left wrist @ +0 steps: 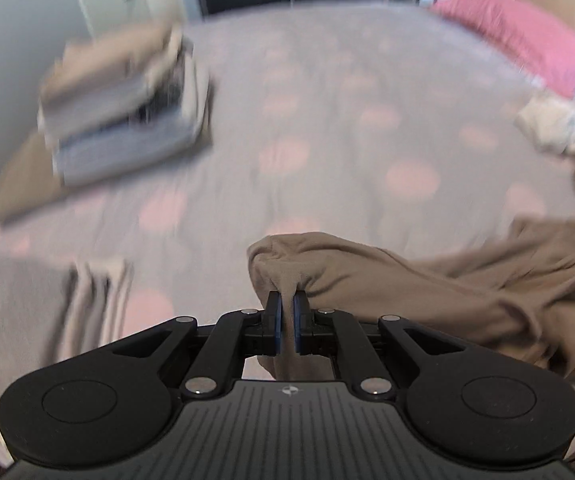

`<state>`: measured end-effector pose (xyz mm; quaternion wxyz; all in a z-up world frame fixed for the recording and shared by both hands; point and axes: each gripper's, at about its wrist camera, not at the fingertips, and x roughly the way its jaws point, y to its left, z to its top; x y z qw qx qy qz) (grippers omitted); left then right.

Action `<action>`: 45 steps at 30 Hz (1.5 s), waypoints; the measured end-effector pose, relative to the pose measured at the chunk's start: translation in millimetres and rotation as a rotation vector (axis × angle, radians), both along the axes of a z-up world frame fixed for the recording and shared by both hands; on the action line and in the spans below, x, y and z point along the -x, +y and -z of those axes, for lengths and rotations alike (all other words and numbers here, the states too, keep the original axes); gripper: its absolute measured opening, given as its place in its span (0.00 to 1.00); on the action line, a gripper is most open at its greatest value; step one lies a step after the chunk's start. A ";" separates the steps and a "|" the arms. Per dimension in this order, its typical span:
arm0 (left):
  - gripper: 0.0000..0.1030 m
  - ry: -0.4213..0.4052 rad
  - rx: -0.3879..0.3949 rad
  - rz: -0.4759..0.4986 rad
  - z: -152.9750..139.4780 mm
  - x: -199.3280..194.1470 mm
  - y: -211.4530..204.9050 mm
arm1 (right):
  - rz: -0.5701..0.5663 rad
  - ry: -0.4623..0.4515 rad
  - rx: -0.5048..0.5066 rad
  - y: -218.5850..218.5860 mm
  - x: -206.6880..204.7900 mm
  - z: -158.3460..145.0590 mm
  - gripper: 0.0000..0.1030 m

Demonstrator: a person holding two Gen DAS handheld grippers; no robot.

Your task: Fold clothes

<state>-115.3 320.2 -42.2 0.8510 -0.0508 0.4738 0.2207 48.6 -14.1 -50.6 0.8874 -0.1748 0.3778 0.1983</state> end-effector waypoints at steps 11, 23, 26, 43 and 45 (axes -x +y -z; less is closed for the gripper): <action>0.19 0.000 0.008 0.054 10.4 8.4 -2.5 | 0.057 0.126 -0.020 -7.3 -17.4 30.9 0.07; 0.47 -0.075 0.134 0.130 -5.9 6.0 -31.6 | -0.249 0.019 -0.124 25.9 36.7 0.1 0.39; 0.47 -0.081 0.178 0.160 -5.1 -0.8 -46.4 | -0.342 0.020 -0.133 42.3 52.3 -1.6 0.39; 0.47 0.017 0.333 0.273 27.9 -19.0 -92.0 | -0.588 0.081 0.031 93.9 108.0 29.7 0.38; 0.47 0.024 0.315 0.277 28.8 -17.8 -92.9 | -0.559 0.073 0.066 91.1 102.4 30.7 0.09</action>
